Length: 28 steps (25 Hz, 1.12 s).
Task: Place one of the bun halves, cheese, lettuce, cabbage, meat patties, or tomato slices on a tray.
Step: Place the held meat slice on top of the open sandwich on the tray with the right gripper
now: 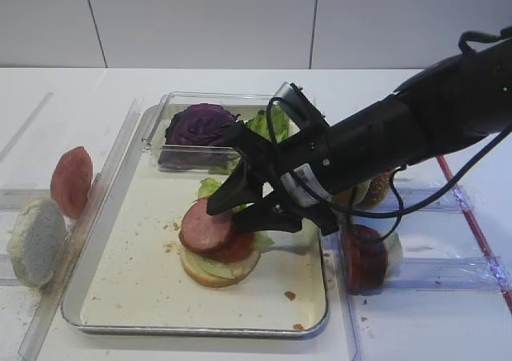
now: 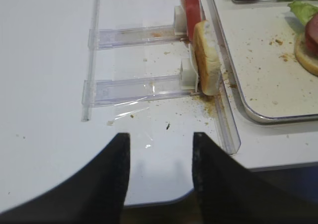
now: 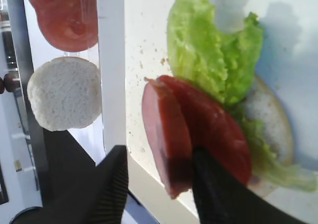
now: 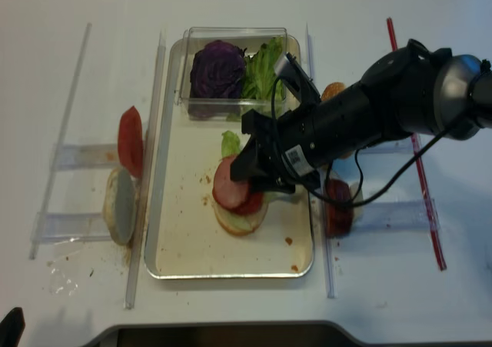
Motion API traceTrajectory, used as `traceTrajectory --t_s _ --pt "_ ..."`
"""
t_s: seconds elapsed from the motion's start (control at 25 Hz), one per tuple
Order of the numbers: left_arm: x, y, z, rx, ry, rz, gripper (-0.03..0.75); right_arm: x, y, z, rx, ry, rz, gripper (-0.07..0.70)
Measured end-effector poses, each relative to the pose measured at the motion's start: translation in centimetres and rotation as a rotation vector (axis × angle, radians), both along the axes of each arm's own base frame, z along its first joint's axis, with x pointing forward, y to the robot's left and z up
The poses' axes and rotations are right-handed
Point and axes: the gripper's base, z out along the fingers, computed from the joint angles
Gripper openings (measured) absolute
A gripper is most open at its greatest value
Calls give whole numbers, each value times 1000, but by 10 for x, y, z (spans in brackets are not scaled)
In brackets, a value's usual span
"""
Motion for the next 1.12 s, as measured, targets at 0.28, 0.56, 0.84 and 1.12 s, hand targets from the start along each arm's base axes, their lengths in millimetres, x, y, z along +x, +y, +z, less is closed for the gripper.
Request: traceTrajectory --t_s 0.28,0.56,0.84,1.12 --pt "0 0 0 0 0 0 286 -2 -5 13 -40 -51 -13 335" --pt "0 0 0 0 0 0 286 -5 -8 21 -79 -54 -4 335" --pt "0 0 0 0 0 0 286 0 -8 52 -181 -76 101 335" --pt "0 0 0 0 0 0 286 5 -13 88 -328 -53 191 335"
